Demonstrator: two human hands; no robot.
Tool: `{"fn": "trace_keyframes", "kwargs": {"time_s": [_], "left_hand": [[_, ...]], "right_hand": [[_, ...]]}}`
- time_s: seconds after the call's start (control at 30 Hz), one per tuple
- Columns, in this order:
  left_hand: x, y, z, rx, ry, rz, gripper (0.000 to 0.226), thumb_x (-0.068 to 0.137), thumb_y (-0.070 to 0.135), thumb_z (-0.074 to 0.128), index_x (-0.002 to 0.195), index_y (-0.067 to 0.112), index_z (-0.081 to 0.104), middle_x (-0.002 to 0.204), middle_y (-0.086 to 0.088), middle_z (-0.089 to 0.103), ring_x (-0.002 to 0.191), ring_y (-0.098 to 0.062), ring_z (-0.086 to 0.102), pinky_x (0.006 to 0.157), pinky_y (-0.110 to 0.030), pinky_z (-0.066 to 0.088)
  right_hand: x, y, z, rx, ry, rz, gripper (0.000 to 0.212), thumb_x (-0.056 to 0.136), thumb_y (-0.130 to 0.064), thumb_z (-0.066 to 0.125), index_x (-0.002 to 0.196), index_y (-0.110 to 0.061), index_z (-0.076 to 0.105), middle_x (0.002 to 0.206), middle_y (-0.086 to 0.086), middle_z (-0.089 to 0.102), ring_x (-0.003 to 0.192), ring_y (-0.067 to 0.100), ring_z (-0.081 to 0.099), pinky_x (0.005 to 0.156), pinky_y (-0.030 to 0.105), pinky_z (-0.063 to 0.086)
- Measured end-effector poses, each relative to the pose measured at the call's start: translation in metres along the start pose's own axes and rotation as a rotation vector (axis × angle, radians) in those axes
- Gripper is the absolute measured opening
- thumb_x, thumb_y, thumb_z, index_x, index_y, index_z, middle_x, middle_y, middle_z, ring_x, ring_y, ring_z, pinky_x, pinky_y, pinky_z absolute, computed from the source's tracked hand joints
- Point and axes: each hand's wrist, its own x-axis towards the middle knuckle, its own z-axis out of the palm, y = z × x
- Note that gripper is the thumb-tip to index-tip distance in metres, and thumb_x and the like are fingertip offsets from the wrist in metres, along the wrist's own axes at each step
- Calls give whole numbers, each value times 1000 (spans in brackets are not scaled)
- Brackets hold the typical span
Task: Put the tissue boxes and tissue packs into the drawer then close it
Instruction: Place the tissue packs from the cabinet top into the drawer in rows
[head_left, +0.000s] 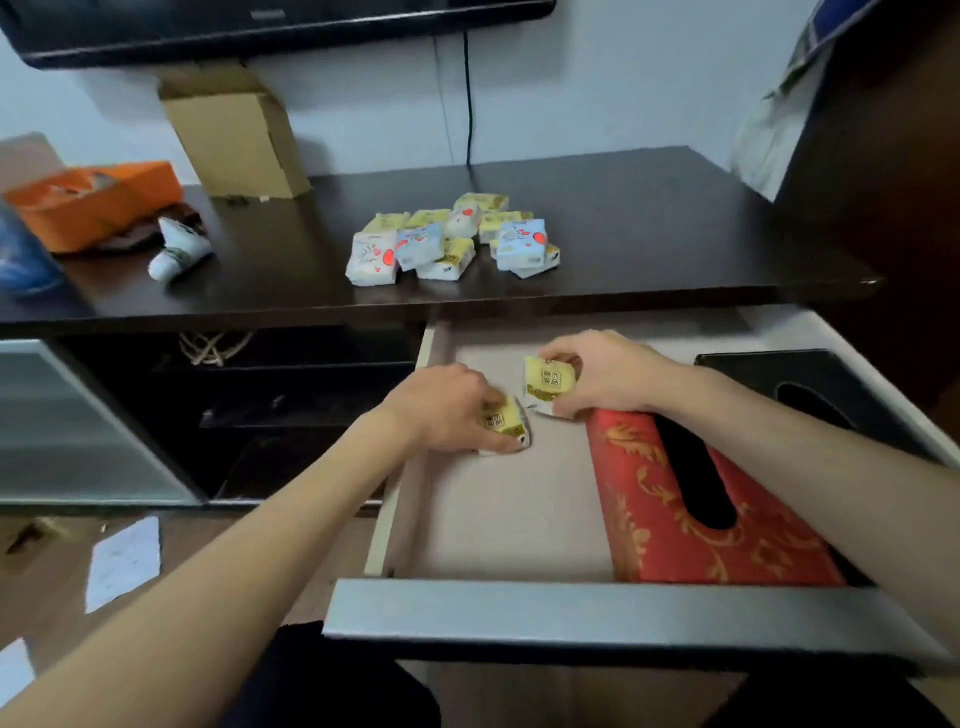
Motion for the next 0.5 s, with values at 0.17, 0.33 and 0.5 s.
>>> {"fn": "trace_keyframes", "kwargs": {"time_s": [0.17, 0.33, 0.5], "left_hand": [[3, -1, -1, -34, -3, -28, 73, 65, 84, 48, 111, 30, 67, 106, 4, 69, 100, -21, 63, 75, -35, 50], [9, -4, -1, -43, 2, -9, 73, 67, 81, 53, 117, 29, 65, 116, 6, 68, 107, -19, 62, 84, -37, 52], [11, -4, -2, -52, -47, 63, 68, 78, 73, 57, 129, 28, 60, 129, 3, 63, 118, -21, 55, 93, -42, 49]], "right_hand": [[3, -2, 0, -45, -109, 60, 74, 57, -34, 83, 129, -34, 64, 117, -2, 68, 101, 23, 65, 87, 36, 57], [15, 3, 0, 3, -226, 63, 89, 57, -31, 88, 140, -24, 58, 130, -1, 64, 110, 22, 65, 97, 40, 56], [20, 5, 1, -2, -252, 31, 87, 62, -33, 91, 141, -24, 57, 135, -2, 61, 116, 20, 61, 102, 40, 53]]}}
